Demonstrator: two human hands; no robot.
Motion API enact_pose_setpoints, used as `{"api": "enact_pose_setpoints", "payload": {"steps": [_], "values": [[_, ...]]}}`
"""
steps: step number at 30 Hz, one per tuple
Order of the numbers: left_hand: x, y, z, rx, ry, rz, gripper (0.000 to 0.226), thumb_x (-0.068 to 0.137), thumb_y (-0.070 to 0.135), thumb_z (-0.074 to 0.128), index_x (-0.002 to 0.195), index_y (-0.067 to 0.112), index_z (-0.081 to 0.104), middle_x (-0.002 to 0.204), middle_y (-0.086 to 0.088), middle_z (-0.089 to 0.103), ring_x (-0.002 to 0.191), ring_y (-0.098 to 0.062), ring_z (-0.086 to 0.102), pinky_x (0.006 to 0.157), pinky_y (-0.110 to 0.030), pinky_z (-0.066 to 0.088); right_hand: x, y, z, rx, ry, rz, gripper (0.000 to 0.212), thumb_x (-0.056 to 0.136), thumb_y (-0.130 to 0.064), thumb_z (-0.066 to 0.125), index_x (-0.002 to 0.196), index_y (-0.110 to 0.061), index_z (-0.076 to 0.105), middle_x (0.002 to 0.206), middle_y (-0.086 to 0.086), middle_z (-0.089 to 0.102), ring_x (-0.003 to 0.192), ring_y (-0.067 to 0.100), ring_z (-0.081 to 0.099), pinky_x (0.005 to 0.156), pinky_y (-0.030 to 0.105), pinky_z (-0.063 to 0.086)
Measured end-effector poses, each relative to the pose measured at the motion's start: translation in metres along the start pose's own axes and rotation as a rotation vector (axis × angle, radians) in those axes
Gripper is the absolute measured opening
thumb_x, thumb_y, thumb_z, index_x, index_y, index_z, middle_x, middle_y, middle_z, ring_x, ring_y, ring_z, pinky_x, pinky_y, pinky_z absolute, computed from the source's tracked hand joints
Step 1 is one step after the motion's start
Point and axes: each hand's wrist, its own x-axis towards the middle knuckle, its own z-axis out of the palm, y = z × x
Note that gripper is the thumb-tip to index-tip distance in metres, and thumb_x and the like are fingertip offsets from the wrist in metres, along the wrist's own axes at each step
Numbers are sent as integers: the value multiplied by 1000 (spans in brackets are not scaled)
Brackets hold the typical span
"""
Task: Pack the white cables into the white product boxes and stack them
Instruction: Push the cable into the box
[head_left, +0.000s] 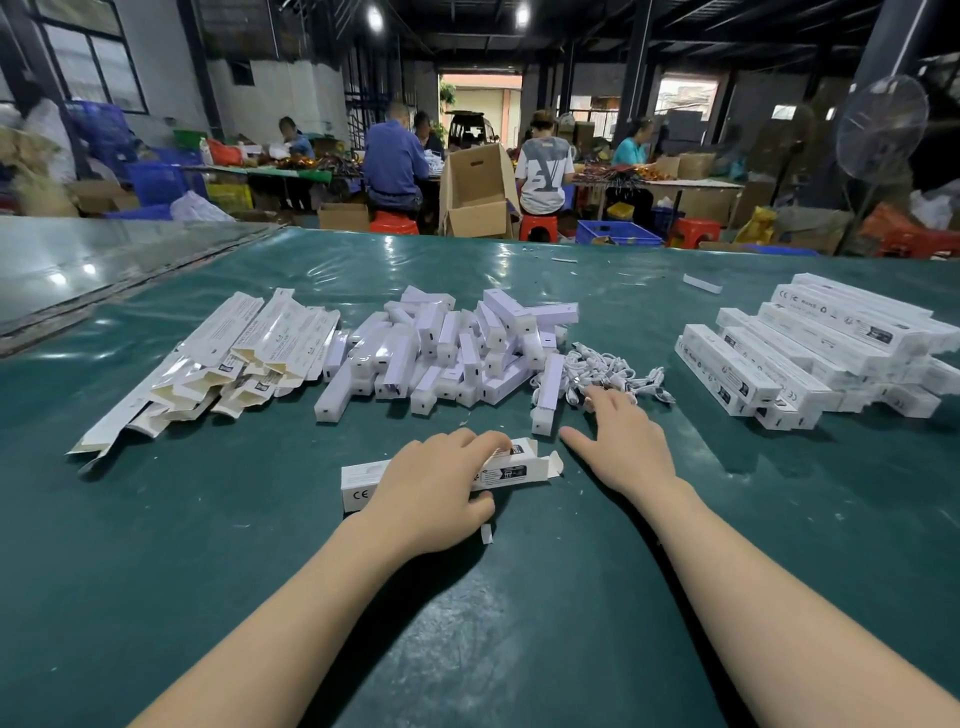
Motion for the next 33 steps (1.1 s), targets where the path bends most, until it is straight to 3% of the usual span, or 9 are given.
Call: {"api": "enact_pose_setpoints", "payload": {"steps": [2,5,8,11,18,22,25,29,33], "values": [[0,1,1,8,-1,-5,48,83,29,48,129,36,35,120,8,51,108,-18,48,80,-28,32,2,0,2,-81,-95,18,59,93,-52,36,144,-25,25,147,4,32,134,25,30,106,40,26],[0,0,1,19,3,-10,47,83,29,47,128,36,36,119,8,51,107,-18,47,79,-28,31,0,-3,-1,-112,-93,38,49,94,-49,33,134,-22,40,136,2,46,126,25,38,101,38,30],[0,0,2,15,3,-8,47,83,29,47,128,36,36,118,8,51,107,-17,47,77,-28,30,-15,-8,-6,-96,75,37,31,94,-39,38,97,-15,58,108,5,60,105,27,52,82,35,37],[0,1,2,2,13,-2,46,83,27,48,127,35,39,120,10,49,106,-16,47,78,-27,31,-34,-17,-9,74,144,-65,30,93,-28,42,65,-17,44,74,0,49,81,26,51,63,33,31],[-2,3,-2,-57,22,40,38,84,15,47,120,27,44,128,10,43,108,-15,45,82,-26,33,-30,-12,-8,344,13,-147,4,93,-12,43,95,-15,45,89,-2,46,81,22,45,69,34,36],[0,2,1,71,-69,81,58,89,17,41,140,40,26,146,6,26,126,-17,33,94,-30,29,-27,-11,-9,353,-32,-264,30,93,-9,47,120,-15,60,111,1,48,96,18,46,83,26,36],[0,3,0,75,-88,81,61,88,12,39,140,40,25,147,3,22,129,-18,28,96,-31,27,-24,-10,-11,231,-139,-320,28,95,-13,45,115,-15,66,119,3,48,108,19,47,86,23,34],[1,10,1,33,-46,115,53,82,6,42,132,24,35,144,6,23,127,-18,28,98,-30,28,-21,-4,-19,292,-202,-288,25,94,-12,49,111,-13,66,112,0,46,89,9,46,76,13,29],[1,10,3,44,-58,134,54,88,20,44,139,29,28,141,9,28,127,-16,27,101,-30,27,-21,3,-27,349,-246,-232,14,88,-11,59,99,-13,68,105,-1,49,83,12,51,72,13,33]]}}
